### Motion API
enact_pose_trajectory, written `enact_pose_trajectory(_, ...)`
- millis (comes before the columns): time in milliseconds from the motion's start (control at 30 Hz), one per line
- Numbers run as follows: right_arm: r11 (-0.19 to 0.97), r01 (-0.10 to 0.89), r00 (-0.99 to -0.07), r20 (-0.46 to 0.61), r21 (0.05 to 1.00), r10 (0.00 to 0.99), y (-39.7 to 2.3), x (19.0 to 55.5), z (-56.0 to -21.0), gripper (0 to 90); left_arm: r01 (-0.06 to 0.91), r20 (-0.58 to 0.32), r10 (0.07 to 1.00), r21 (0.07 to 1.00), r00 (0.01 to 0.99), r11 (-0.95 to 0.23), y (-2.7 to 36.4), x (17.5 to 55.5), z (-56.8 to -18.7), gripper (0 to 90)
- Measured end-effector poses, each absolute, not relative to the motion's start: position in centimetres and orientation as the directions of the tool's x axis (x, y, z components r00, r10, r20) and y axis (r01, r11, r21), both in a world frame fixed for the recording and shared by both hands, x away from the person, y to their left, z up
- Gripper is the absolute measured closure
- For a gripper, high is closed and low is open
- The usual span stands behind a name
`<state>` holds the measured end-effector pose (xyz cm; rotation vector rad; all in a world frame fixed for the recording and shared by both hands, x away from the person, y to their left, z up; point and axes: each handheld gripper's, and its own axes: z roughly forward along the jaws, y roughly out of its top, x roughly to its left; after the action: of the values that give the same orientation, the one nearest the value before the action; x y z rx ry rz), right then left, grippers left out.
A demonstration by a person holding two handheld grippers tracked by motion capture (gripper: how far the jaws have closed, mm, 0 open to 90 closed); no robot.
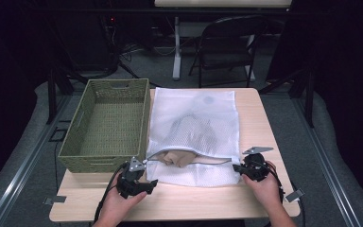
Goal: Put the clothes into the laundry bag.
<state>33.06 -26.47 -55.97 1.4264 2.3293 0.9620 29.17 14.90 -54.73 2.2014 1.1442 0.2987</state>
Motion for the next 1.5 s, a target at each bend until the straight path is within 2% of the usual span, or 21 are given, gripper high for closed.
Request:
enact_pose_trajectory(333,0.305,0.697,-0.494,0.127,0.649,0.86,-26.6,33.0,-55.9,84.0,0.678,-0.101,0.807,0.609,0.581,-0.412,14.8,29.9,-56.0,32.5)
enact_pose_trajectory(767,0.31,0.695,-0.496,0.12,0.649,0.86,-27.0,32.7,-56.1,83.0,0.655,-0.04,0.808,0.61,0.587,-0.446,13.3,30.9,-57.0,31.1)
enact_pose_trajectory(1500,0.321,0.694,-0.499,0.109,0.644,0.86,-27.0,32.5,-56.3,81.6,0.65,-0.02,0.82,0.62,0.572,-0.439,12.1,31.3,-57.5,31.7)
